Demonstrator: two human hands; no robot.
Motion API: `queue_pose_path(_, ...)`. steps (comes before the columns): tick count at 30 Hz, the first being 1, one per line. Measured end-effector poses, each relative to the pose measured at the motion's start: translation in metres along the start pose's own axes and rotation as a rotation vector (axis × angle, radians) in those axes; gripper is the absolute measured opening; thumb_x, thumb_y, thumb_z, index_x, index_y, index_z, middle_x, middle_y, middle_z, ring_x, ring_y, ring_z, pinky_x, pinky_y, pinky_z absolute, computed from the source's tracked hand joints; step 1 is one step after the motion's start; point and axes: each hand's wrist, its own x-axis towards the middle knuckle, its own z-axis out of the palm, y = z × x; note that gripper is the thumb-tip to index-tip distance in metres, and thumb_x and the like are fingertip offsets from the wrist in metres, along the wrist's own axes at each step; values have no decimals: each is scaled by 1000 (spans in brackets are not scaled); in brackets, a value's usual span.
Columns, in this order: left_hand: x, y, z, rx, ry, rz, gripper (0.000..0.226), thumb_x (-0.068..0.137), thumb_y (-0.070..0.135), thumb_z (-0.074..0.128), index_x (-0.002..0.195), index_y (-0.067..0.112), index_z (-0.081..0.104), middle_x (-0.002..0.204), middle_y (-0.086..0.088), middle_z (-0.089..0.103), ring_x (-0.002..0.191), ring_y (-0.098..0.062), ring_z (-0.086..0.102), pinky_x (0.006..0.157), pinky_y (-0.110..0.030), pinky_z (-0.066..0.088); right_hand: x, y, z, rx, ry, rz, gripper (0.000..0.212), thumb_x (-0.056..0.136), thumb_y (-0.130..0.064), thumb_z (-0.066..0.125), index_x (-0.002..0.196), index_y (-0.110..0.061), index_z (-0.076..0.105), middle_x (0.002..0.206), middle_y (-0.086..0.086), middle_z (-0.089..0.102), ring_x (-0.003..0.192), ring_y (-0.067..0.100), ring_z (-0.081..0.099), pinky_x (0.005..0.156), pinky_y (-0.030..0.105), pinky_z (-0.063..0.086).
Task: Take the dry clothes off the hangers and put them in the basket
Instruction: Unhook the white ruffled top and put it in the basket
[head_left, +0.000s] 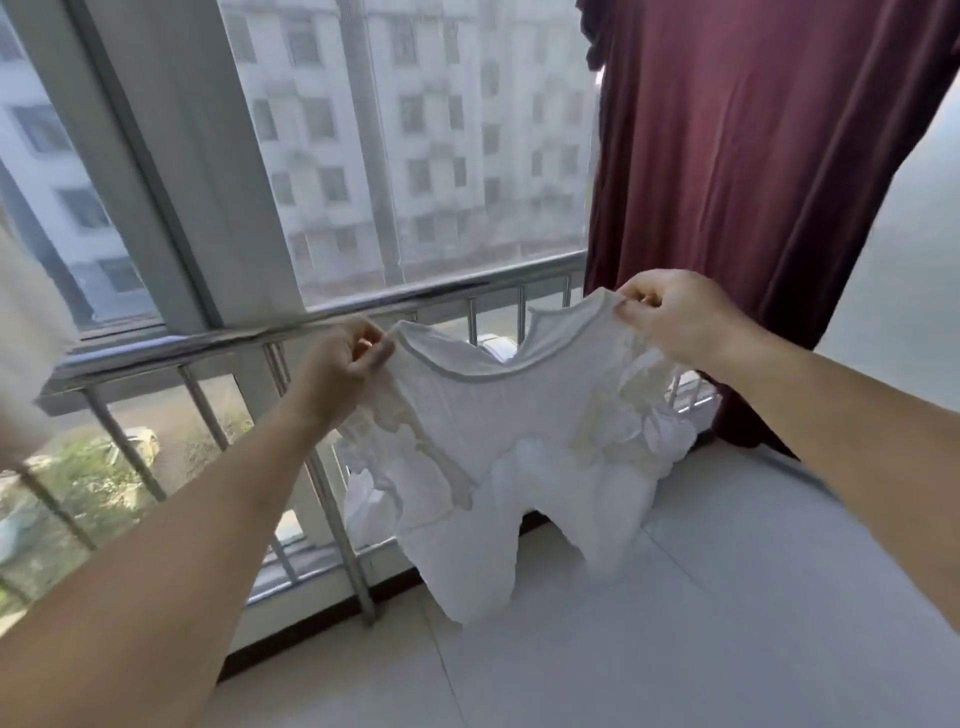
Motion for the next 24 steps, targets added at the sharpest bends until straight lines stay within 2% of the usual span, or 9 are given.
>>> queue_pose_path(3,-29,-17,7,-100,1,-141,23,93,17,54,70,20,49,65,-1,49,52,-10,44,46,-20,38,-22,7,30,33,-3,58,17,93,-27,54,95,-16,67,75,-5,55,64,8,49,54,21,37)
queue_pose_path(6,-59,-28,18,-190,-34,-284,20,93,19,55,73,18,50,71,-4,53,57,-17,49,51,-26,42,-48,12,61,58,-19,151,24,91,-27,56,100,-8,66,87,2,60,77,15,53,66,25,40)
queue_pose_path(9,-88,-39,30,-231,-88,-418,20,93,21,55,74,16,50,70,-6,53,52,-18,46,48,-27,39,-75,23,91,134,-175,318,26,83,-27,68,98,-6,67,92,7,65,78,18,58,67,27,44)
queue_pose_path(12,-117,-49,40,-272,-129,-532,17,93,21,54,78,13,52,67,-7,53,47,-18,46,46,-27,38,-103,35,116,164,-356,470,25,79,-26,73,81,-3,64,80,10,64,69,22,59,62,29,43)
queue_pose_path(14,-135,-53,44,-237,-127,-586,17,93,21,54,79,12,54,65,-6,53,48,-18,45,49,-27,38,-120,41,129,200,-368,510,19,79,-24,71,74,-8,63,73,9,57,66,20,54,61,29,39)
queue_pose_path(18,-167,-54,50,-319,-94,-694,21,92,22,55,73,14,55,70,-10,57,59,-21,50,63,-35,43,-151,46,148,283,-339,499,18,82,-25,65,76,-8,63,70,6,58,66,20,56,62,28,40)
queue_pose_path(21,-185,-44,57,-411,-81,-762,22,94,19,53,73,13,54,67,-7,57,56,-20,51,58,-31,44,-168,37,156,263,-318,403,25,87,-25,59,76,-2,60,65,3,54,64,24,59,59,28,38)
queue_pose_path(24,-199,-28,68,-510,-57,-797,19,95,16,50,76,12,52,67,-5,54,53,-15,50,51,-26,43,-180,27,160,310,-332,331,32,89,-28,57,82,3,60,65,5,49,60,21,48,58,28,34)
